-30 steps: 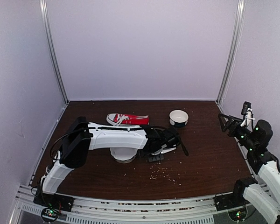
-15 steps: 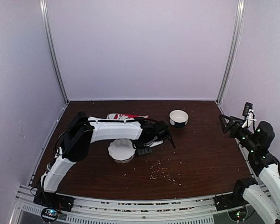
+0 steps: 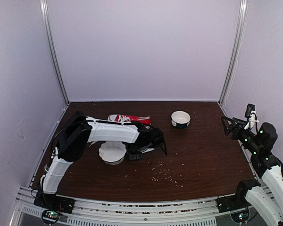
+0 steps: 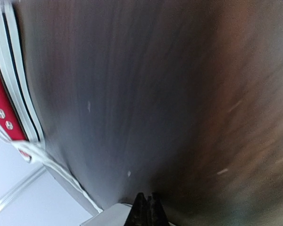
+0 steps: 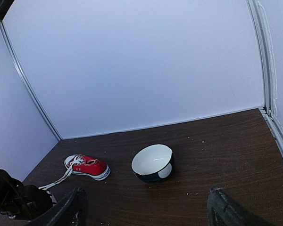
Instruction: Tie the shoes
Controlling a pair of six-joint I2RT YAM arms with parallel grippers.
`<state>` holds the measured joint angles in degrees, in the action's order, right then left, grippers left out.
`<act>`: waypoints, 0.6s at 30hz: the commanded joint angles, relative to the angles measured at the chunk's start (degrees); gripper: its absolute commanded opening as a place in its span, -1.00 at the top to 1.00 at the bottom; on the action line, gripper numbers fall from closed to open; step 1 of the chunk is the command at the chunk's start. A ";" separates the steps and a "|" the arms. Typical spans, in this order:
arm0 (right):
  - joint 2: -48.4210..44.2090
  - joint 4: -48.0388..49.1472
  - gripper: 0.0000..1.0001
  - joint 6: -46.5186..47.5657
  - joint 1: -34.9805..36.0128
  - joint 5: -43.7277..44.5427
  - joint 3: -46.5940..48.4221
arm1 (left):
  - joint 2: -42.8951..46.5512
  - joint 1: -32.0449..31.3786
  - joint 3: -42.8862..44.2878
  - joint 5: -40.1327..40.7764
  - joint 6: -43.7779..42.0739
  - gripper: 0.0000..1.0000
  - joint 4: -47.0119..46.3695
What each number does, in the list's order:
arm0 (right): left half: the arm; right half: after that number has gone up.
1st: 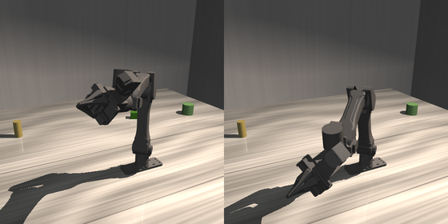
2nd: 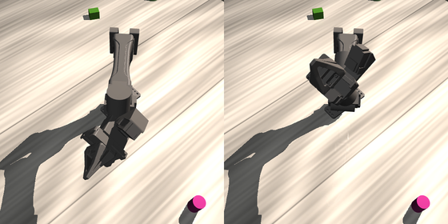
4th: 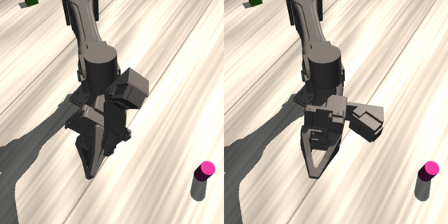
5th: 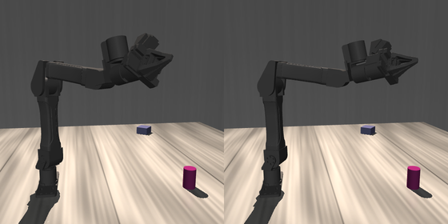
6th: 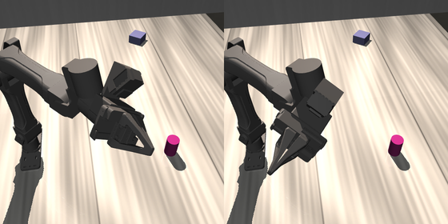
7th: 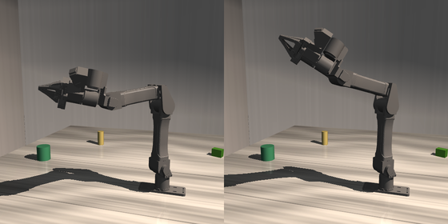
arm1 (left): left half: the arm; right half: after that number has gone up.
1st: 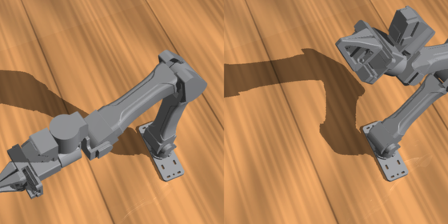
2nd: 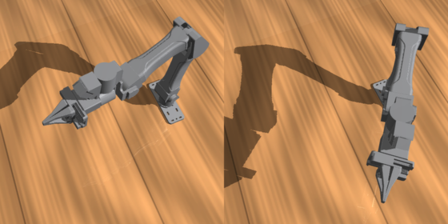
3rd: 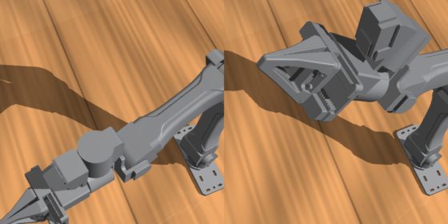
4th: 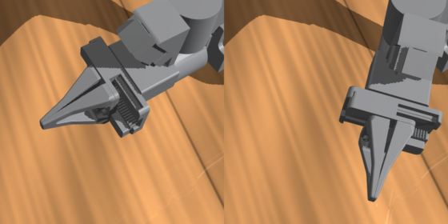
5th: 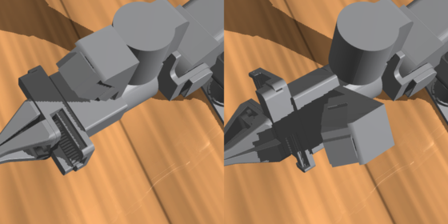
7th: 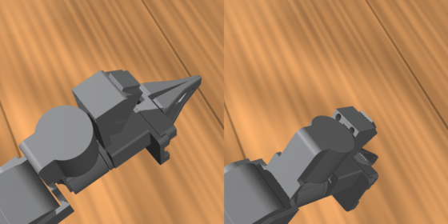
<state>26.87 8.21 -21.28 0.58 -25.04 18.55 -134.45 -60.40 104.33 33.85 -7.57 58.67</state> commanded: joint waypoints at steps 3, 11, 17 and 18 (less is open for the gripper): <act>-0.18 0.73 -0.76 0.71 0.30 0.78 0.88 | 1.57 5.02 -9.15 -2.25 4.50 1.00 4.31; -0.42 2.51 -0.77 0.99 0.30 0.65 0.95 | 7.00 10.15 -20.97 -5.01 11.17 1.00 5.68; -0.46 4.67 -0.79 0.80 0.32 -0.07 1.41 | 9.67 15.93 -27.85 -4.18 14.70 1.00 6.89; -0.50 4.75 -0.79 0.88 0.30 -0.16 1.58 | 10.13 16.19 -28.76 -4.42 14.96 1.00 7.08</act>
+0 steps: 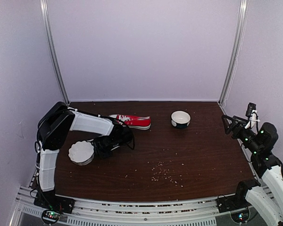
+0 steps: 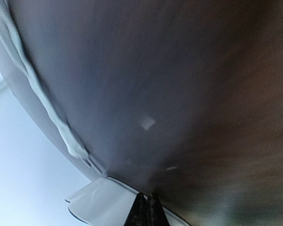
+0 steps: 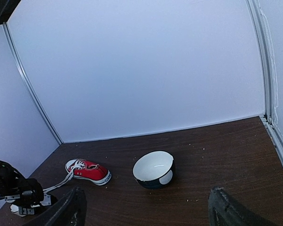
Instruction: Tie the shoes
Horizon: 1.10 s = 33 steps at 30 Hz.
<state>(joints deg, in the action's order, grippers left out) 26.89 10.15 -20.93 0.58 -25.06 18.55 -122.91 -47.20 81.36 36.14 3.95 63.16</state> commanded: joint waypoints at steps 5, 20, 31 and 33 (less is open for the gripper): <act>-1.15 3.56 -0.80 0.50 0.30 -0.90 2.14 | 0.65 5.58 -11.02 -8.06 4.25 1.00 3.40; -9.69 -0.07 -0.85 1.55 0.31 1.33 2.42 | 10.71 17.16 -15.14 -7.48 5.21 1.00 1.75; -12.20 -1.45 -0.87 1.80 0.30 2.29 2.90 | 12.32 24.38 -16.34 -3.80 5.99 1.00 0.69; -12.26 -1.60 -0.88 1.88 0.30 2.38 2.90 | 12.04 25.33 -16.19 -2.47 6.64 1.00 1.10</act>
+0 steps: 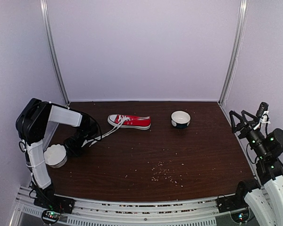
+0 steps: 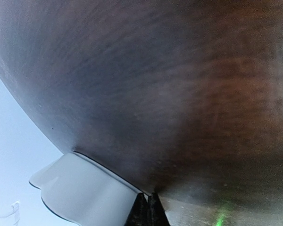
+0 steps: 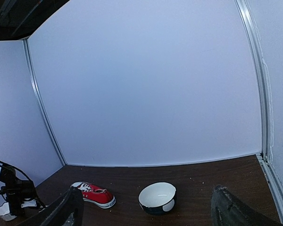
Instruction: Tie the shoes
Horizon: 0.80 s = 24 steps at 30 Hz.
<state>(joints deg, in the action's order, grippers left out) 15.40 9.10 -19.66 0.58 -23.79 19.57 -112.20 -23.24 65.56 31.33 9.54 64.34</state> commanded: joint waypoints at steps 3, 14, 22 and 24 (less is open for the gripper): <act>-0.41 -0.79 -0.88 0.68 0.35 1.32 1.75 | 1.67 1.53 -0.27 2.64 1.13 1.00 0.14; 2.94 -1.52 -0.84 -0.05 0.30 -1.28 4.04 | 26.26 -1.31 3.49 -14.74 -3.00 0.30 -13.92; 11.79 -5.98 -0.54 -5.96 4.91 -2.53 14.11 | 36.88 -2.14 2.93 -26.60 -1.07 -0.81 -22.21; 15.46 -8.77 -0.50 -4.74 12.08 3.90 17.42 | 38.15 -2.22 3.01 -27.65 0.39 -0.82 -24.25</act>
<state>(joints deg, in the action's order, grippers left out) 25.78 4.56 -23.05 3.92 -25.36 31.59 -75.57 -25.26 67.96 9.58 7.73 46.06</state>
